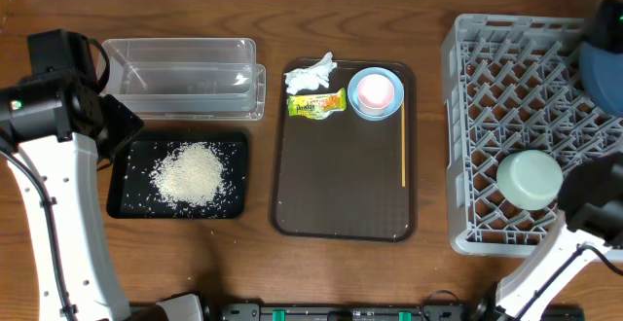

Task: Sort waste into correct bins and load items into the dishwasher rack
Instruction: 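Lower the blue plate upright into the rack's back slots and release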

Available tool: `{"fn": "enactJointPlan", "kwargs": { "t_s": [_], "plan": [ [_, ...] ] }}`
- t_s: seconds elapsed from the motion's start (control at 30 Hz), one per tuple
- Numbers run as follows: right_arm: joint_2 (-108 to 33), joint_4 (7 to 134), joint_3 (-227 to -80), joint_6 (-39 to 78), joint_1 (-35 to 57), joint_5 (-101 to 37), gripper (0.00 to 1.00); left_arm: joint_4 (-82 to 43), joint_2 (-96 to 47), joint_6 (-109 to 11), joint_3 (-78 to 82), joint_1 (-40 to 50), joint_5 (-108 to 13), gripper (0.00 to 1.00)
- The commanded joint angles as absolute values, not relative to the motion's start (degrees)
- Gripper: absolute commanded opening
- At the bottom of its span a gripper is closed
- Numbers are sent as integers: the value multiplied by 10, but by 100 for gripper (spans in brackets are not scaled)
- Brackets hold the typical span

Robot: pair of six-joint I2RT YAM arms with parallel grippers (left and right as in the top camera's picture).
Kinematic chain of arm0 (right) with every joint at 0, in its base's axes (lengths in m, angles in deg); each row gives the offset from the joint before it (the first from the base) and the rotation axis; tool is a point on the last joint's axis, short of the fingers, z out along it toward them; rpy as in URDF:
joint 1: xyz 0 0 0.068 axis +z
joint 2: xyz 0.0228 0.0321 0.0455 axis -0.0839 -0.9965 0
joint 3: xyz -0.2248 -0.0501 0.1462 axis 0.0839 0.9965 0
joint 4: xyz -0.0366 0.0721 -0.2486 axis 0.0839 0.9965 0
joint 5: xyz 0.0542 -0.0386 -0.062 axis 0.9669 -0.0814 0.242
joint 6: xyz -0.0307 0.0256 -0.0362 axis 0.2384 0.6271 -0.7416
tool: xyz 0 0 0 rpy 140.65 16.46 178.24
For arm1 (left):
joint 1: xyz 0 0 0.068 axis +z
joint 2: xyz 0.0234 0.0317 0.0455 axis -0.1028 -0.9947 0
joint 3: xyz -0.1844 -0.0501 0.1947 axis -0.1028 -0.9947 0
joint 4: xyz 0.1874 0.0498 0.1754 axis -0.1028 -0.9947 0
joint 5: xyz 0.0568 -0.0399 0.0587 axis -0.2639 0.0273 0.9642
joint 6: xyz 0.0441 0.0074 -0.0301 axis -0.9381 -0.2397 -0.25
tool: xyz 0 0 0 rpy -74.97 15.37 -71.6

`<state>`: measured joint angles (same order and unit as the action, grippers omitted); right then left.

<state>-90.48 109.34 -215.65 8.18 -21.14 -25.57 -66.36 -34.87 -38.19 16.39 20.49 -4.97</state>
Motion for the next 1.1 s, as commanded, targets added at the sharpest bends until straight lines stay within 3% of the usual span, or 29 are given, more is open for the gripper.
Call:
{"fn": "enactJointPlan", "kwargs": {
  "t_s": [0.0,0.4,0.7,0.87,1.07],
  "plan": [
    [-896,1104,-2172,81,-279,-24,1,-667,-345,-381,166,207,-40,90],
    [-896,1106,-2065,-25,-443,492,1,-667,-345,-381,166,207,-40,90],
    [-896,1109,-2056,-42,-452,492,1,-667,-345,-381,166,207,-40,90],
    [-896,1136,-2007,-69,-423,402,1,-667,-345,-381,166,207,-40,90],
    [-896,1134,-1978,-55,-434,388,1,-667,-345,-381,166,207,-40,90]
  ]
}}
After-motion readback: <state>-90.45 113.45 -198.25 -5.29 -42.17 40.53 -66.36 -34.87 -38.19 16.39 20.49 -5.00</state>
